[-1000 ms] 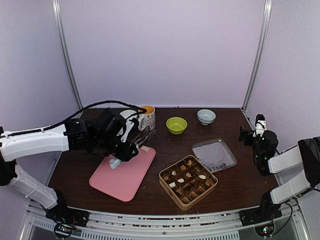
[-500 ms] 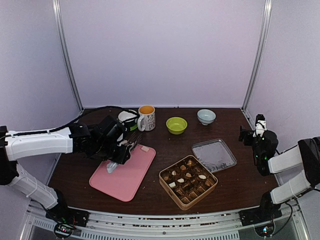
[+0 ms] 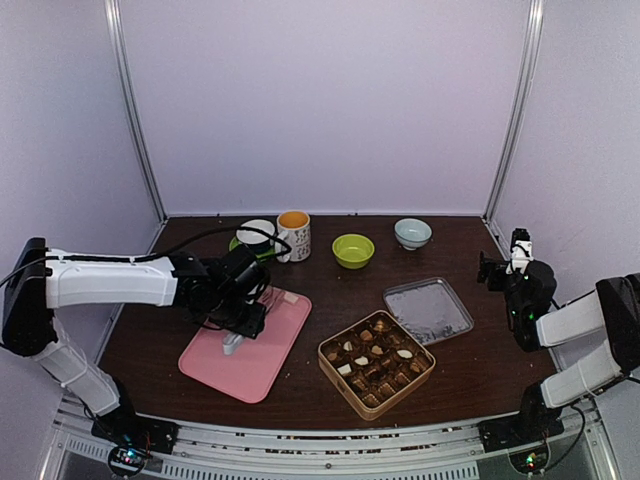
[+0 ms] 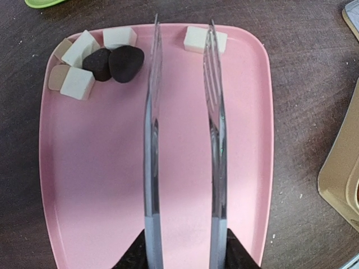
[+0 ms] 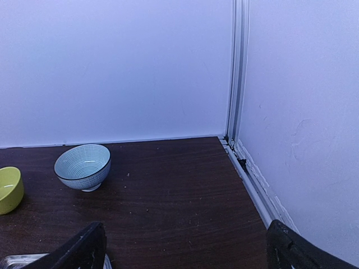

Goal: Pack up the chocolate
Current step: Pick up the fake chocolate from the plate.

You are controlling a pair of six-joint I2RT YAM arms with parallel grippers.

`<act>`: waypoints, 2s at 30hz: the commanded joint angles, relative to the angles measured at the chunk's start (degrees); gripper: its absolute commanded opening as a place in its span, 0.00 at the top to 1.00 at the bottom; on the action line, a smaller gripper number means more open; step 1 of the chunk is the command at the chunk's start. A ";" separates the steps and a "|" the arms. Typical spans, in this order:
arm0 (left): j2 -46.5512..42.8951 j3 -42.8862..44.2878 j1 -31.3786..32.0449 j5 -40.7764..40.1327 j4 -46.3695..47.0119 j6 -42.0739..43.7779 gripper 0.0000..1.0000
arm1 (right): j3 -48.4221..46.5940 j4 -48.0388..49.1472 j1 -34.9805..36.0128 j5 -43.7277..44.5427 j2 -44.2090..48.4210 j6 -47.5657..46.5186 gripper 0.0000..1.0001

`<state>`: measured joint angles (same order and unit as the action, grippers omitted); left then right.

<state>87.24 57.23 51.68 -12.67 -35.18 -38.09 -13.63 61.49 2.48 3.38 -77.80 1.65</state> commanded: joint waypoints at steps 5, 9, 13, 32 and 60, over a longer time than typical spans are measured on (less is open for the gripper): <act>4.38 3.76 -0.44 2.55 2.32 -0.28 0.61 | -0.71 0.82 -0.20 -0.20 -0.07 -0.19 0.00; 5.97 5.09 -0.44 3.14 1.92 0.01 0.56 | -0.78 0.82 -0.20 -0.19 -0.07 -0.20 0.00; 6.34 5.17 -0.44 3.71 2.95 0.53 0.54 | -0.73 0.82 -0.18 -0.18 -0.07 -0.20 0.00; 11.15 7.22 -2.75 7.00 4.44 2.59 0.51 | -0.82 0.86 -0.17 -0.13 -0.08 -0.23 0.00; 1.49 5.35 -4.92 12.00 -0.56 4.63 0.73 | -0.70 0.82 -0.20 -0.13 -0.07 -0.16 0.00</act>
<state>93.93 63.31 46.96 -2.98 -35.03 -34.13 -13.63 61.49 2.48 3.38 -77.80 1.65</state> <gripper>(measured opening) 0.367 0.999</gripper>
